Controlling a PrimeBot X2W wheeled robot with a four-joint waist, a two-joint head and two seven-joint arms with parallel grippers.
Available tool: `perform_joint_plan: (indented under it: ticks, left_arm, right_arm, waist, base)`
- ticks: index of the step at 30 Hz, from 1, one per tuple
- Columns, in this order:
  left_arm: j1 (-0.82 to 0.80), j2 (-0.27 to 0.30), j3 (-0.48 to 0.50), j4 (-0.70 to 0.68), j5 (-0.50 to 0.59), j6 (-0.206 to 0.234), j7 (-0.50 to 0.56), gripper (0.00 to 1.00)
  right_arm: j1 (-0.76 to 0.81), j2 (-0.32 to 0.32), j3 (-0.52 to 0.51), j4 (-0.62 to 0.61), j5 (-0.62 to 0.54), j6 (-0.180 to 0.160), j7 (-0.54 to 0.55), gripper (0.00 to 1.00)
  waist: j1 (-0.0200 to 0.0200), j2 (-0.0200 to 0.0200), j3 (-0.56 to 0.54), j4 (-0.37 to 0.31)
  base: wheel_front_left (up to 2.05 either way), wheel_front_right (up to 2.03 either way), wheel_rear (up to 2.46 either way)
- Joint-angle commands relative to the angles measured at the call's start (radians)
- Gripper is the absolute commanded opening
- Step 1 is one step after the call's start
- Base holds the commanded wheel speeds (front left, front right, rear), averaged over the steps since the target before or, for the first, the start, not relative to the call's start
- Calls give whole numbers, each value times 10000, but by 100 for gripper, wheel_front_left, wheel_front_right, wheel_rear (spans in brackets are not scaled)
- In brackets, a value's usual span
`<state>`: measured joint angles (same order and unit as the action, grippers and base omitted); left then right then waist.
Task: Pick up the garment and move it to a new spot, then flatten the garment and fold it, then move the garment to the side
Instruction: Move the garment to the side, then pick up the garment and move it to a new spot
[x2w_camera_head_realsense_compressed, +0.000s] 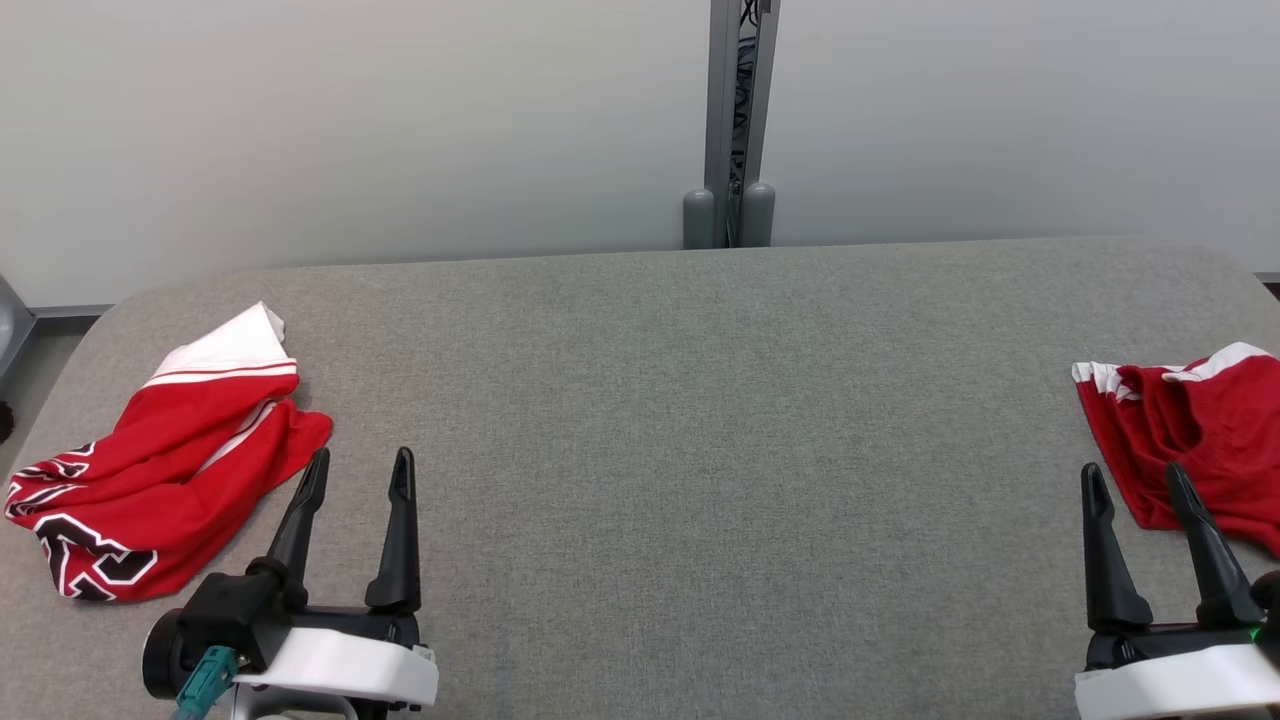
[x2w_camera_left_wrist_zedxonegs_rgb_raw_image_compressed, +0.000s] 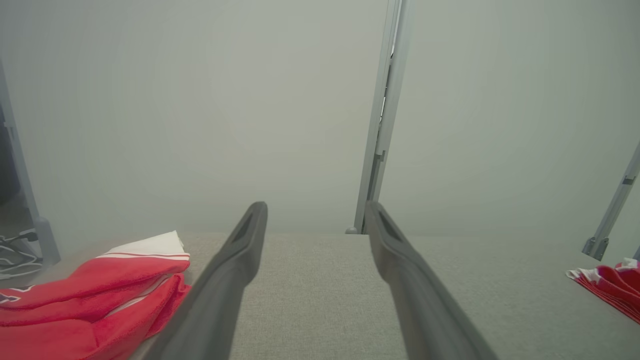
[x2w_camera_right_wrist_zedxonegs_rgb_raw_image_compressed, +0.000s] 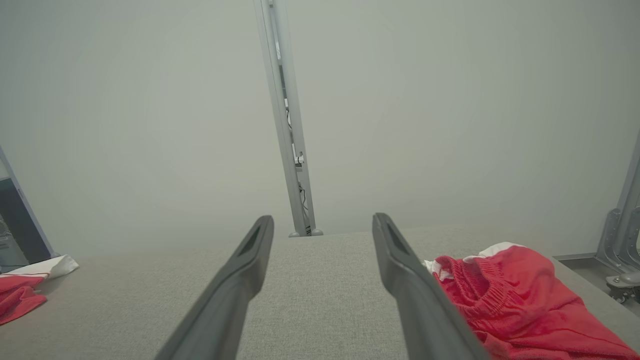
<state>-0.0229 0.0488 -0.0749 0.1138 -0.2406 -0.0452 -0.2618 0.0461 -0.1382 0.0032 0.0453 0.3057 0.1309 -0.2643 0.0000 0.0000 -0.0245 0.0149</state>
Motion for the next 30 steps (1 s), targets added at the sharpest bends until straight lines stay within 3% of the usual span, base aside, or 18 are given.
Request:
perform_joint_plan:
  ticks: [1,30]
  left_arm:
    - [64,32,47,-24,45,39,-33,100]
    - [-83,33,-37,188,130,36,-33,100]
  right_arm:
    - [86,-20,-92,-102,-76,1,16,100]
    - [170,168,-106,-390,-163,-1,322,100]
  waist:
    - [0,0,4,-5]
    - [0,0,-42,208]
  base:
    - [0,0,0]
    - [0,0,0]
